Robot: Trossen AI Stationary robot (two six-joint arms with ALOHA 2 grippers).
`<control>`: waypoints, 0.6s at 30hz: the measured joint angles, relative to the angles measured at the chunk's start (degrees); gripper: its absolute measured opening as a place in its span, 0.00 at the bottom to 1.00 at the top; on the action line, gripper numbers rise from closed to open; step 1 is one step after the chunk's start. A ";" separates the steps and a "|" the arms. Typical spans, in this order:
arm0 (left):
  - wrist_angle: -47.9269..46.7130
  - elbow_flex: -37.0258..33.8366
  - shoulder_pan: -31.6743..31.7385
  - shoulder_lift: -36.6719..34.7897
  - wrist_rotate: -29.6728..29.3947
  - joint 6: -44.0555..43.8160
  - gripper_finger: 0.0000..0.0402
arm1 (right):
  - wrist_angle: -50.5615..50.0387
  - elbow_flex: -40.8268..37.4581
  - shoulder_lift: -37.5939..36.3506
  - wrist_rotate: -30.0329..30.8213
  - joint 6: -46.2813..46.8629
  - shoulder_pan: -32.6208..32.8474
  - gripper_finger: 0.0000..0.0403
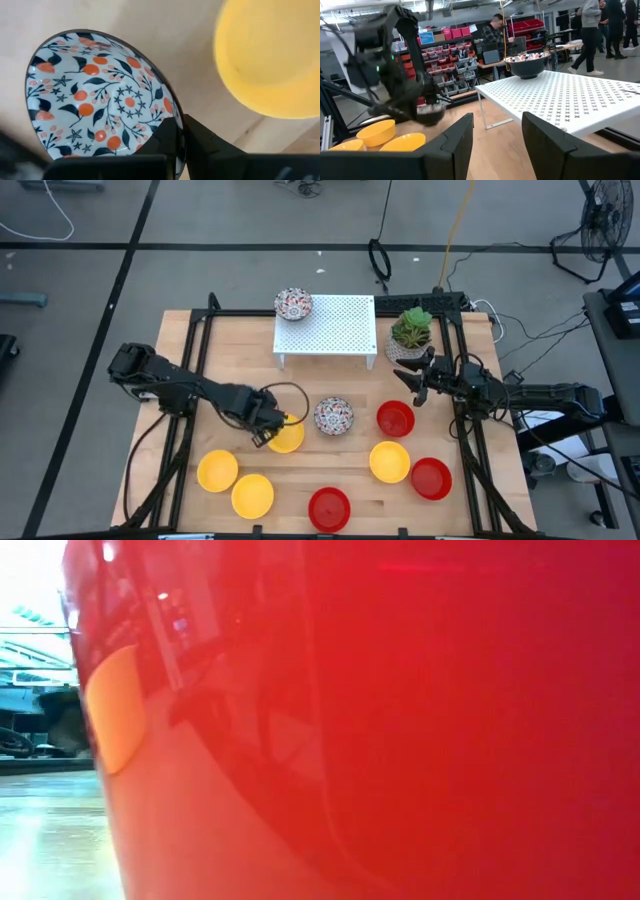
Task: Pick & Place Mini bowls
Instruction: Stack the white patterned bowl on the white patterned bowl on the shelf
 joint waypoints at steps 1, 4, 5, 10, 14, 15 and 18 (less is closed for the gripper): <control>-1.78 2.23 0.48 -0.13 -1.12 1.40 0.03 | -0.09 0.00 0.02 0.01 0.01 0.00 0.39; -5.43 9.33 1.70 -0.21 -5.06 3.34 0.03 | -0.26 0.00 0.03 0.01 0.00 0.00 0.39; -6.80 11.74 2.07 -0.20 -6.92 3.91 0.04 | -0.30 0.00 0.04 0.03 0.00 0.00 0.39; -9.01 22.20 4.52 -0.22 -16.60 11.51 0.05 | -0.71 0.00 0.02 0.07 0.02 0.00 0.39; -7.48 27.15 8.49 -0.22 -20.09 16.70 0.02 | -0.67 0.00 0.02 0.03 0.02 0.00 0.39; -6.97 27.70 9.72 -0.22 -20.78 18.41 0.02 | -0.67 0.00 0.02 0.01 0.02 0.00 0.39; -3.00 28.04 13.50 -0.22 -21.24 24.84 0.05 | -0.67 0.00 0.02 -0.02 0.02 0.00 0.39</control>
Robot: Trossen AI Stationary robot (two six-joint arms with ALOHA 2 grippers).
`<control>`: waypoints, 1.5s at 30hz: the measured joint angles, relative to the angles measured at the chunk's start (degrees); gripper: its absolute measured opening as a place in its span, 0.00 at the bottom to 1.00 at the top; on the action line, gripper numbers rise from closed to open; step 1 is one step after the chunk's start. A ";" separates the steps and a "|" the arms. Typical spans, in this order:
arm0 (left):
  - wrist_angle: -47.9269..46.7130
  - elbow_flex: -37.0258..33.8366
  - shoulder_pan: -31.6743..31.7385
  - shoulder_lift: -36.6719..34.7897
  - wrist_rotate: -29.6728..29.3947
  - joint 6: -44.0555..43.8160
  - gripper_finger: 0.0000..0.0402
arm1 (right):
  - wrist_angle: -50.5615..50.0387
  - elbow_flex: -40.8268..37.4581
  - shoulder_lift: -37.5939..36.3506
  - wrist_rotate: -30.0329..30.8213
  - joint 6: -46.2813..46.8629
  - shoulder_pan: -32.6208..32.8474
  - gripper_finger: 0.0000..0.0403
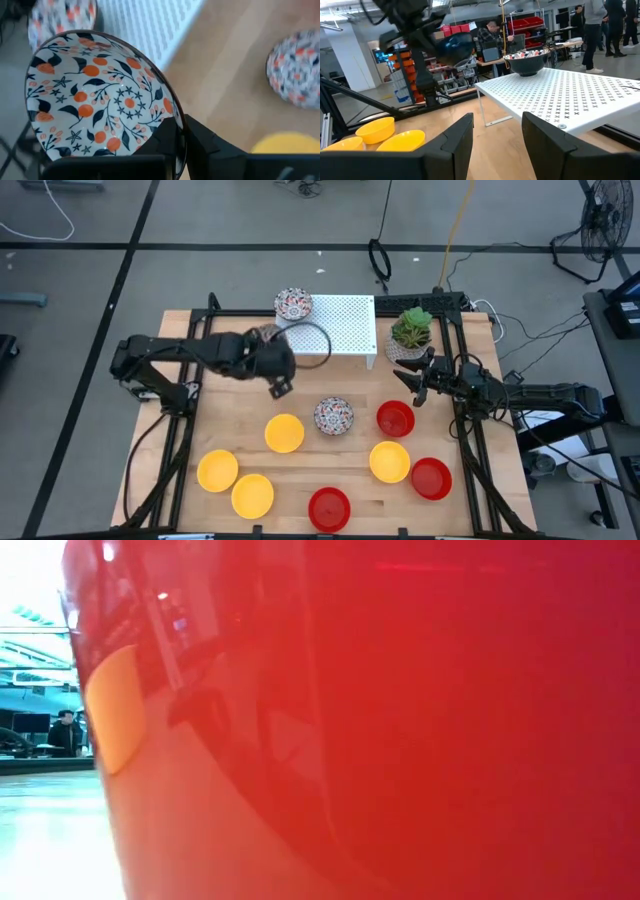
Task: Pick & Place Mini bowls
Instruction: Stack the white patterned bowl on the white patterned bowl on the shelf
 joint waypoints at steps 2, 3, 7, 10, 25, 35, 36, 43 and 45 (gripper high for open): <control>3.79 0.02 2.66 0.17 0.21 4.71 0.06 | 0.00 0.00 0.00 0.00 0.00 0.00 0.39; 5.45 0.02 3.96 0.35 0.36 6.88 0.06 | 0.00 0.00 0.00 0.00 0.00 0.00 0.39; 13.34 0.02 8.75 0.46 0.09 14.46 0.03 | -0.82 0.00 0.00 -0.02 -0.01 0.00 0.39; 18.04 0.04 11.92 0.44 0.15 19.48 0.03 | -1.31 0.00 0.02 -0.02 -0.02 0.00 0.39; 26.21 0.13 24.93 5.13 7.19 27.47 0.03 | -1.74 0.00 0.13 0.13 -0.20 0.00 0.39; 25.48 0.04 25.92 7.67 7.40 30.30 0.10 | -2.38 0.00 0.24 0.20 -0.46 -0.02 0.39; 25.77 0.04 25.94 7.81 7.74 30.43 0.10 | -2.42 0.00 0.24 0.20 -0.46 -0.02 0.39; 25.85 0.04 26.09 7.96 7.57 30.38 0.10 | -2.54 0.00 0.28 0.22 -0.67 -0.04 0.39; 25.83 0.04 26.09 7.96 7.59 29.85 0.10 | -2.54 0.00 0.28 0.22 -1.18 -0.04 0.39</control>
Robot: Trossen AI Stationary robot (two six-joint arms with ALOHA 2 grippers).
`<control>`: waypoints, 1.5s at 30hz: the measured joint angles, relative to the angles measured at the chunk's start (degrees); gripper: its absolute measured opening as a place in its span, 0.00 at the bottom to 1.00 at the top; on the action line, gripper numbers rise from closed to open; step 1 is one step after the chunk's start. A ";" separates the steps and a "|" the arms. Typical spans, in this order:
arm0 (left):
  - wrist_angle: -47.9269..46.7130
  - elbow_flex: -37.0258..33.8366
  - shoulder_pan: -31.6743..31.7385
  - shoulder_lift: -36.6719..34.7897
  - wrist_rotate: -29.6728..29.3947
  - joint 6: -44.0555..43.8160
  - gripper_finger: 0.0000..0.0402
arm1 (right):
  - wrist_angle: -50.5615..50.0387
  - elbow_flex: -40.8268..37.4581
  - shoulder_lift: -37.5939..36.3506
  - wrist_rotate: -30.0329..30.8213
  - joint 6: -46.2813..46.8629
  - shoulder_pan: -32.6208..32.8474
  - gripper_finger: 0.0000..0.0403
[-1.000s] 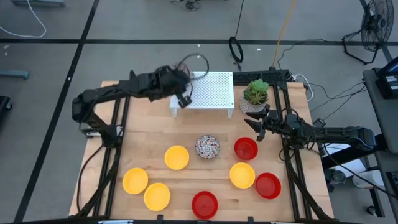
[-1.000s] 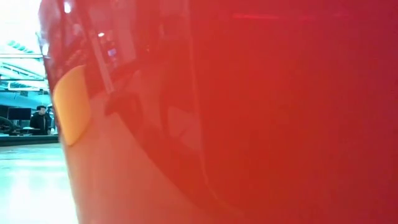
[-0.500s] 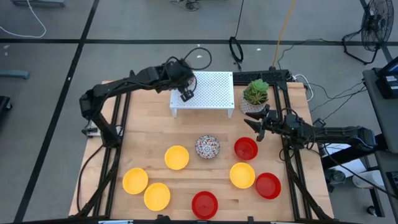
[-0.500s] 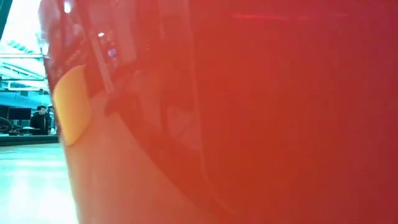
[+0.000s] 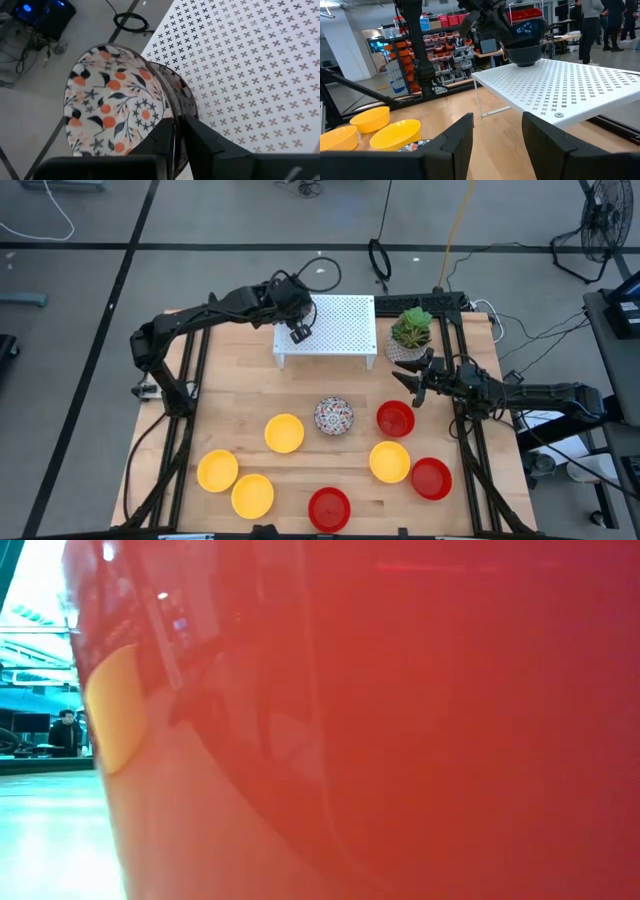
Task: Pick & Place Mini bowls
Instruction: Stack the white patterned bowl on the white patterned bowl on the shelf, then put the yellow bowl on the shelf
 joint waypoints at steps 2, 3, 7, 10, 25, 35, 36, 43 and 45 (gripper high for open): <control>0.04 0.00 -0.07 0.00 0.00 -0.42 0.10 | 0.00 0.00 0.00 0.00 -0.33 0.00 0.39; 0.04 0.00 -0.08 0.00 0.02 -0.47 0.10 | 0.00 0.00 0.00 0.00 -0.33 0.00 0.39; 0.04 0.00 -0.04 -0.01 0.00 -0.54 0.10 | 0.00 0.00 0.00 0.00 -0.33 0.00 0.39; 0.02 0.00 -0.02 -0.02 -0.02 -0.71 0.10 | 0.00 0.00 0.00 0.00 -0.33 0.00 0.39; 0.20 0.00 -0.26 -0.02 -0.04 -0.65 0.16 | 0.00 0.00 0.00 0.00 -0.33 -0.01 0.39; 1.81 0.00 -1.42 -0.13 -0.24 -0.80 0.42 | 0.00 0.00 0.00 -0.02 -0.33 -0.02 0.39; 2.02 0.00 -1.81 -0.42 -0.19 -0.82 0.44 | -0.01 0.00 0.00 -0.02 -0.33 -0.02 0.39; 2.71 0.07 -7.76 -1.94 3.65 -5.38 0.44 | 0.00 0.00 -0.02 -0.02 -0.33 -0.02 0.39; 2.67 0.11 -10.58 -2.12 6.01 -7.65 0.43 | -0.02 0.02 0.00 -0.02 -0.30 -0.02 0.39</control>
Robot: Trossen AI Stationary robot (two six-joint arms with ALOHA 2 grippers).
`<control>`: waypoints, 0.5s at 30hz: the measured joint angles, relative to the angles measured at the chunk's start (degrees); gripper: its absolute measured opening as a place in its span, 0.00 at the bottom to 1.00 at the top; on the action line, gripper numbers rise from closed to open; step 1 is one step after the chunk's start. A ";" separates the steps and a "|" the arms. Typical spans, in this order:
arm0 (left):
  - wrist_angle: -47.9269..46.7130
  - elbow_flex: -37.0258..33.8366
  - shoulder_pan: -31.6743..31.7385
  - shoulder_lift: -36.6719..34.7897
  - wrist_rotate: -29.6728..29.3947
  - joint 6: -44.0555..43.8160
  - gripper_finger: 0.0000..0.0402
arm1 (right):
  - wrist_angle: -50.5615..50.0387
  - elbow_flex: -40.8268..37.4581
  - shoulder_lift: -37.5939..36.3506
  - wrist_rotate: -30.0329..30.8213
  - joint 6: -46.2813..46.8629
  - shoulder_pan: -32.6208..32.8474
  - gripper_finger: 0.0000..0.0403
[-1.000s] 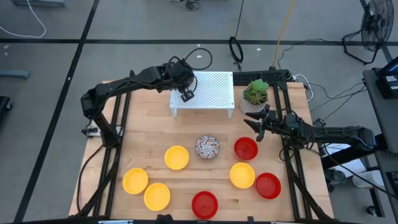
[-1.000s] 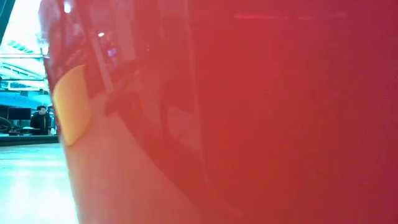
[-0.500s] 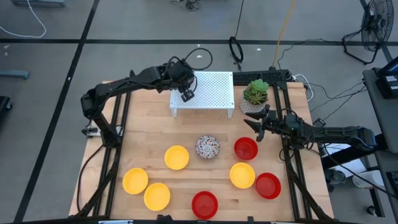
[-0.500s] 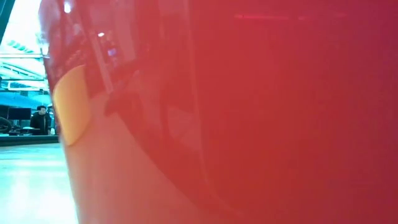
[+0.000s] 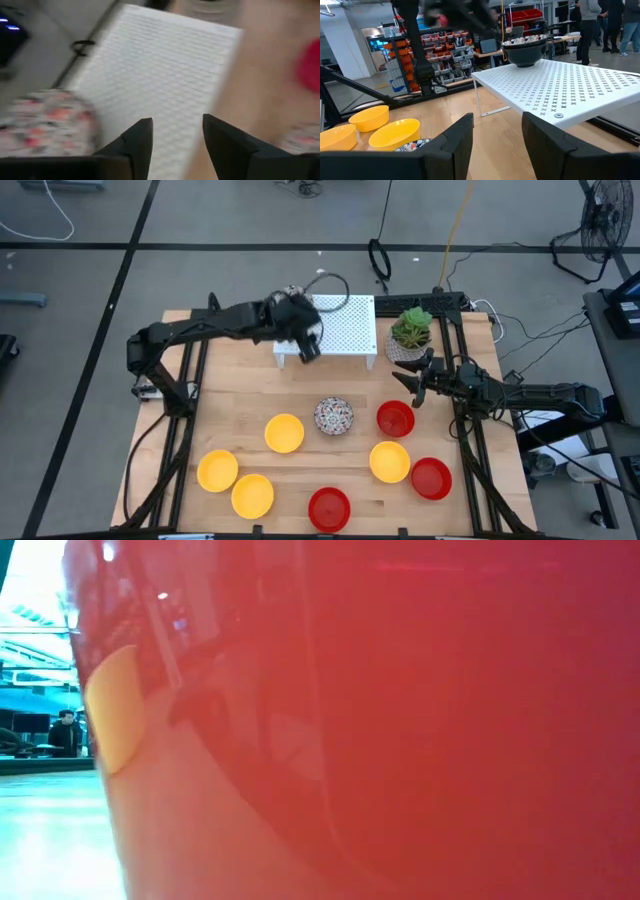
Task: Pick & Place Mini bowls
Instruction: Put the yellow bowl on the shelf
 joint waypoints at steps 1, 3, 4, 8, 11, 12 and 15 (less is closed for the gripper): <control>-0.82 0.00 -1.45 0.00 0.83 -1.02 0.42 | 0.00 0.00 -0.02 0.00 0.13 0.02 0.39; -3.72 -0.02 -4.54 0.09 2.50 -3.06 0.42 | 0.00 -0.02 -0.01 -0.02 1.26 0.01 0.39; -5.52 -0.02 -6.14 0.11 3.27 -4.43 0.41 | 0.00 0.00 0.00 -0.06 1.75 0.02 0.39; -11.90 -0.07 -12.87 0.15 6.61 -13.42 0.43 | -0.01 -0.02 0.00 -0.18 2.85 0.02 0.39; -13.62 -0.07 -18.19 0.17 6.95 -20.72 0.46 | 0.00 0.00 0.00 -0.20 2.82 0.02 0.39; -13.69 -0.07 -19.90 0.17 6.95 -22.65 0.48 | -0.02 -0.02 0.00 -0.20 2.82 0.02 0.39; -13.13 -0.07 -24.83 0.85 6.88 -27.47 0.52 | -0.02 -0.01 -0.02 -0.22 2.89 0.02 0.39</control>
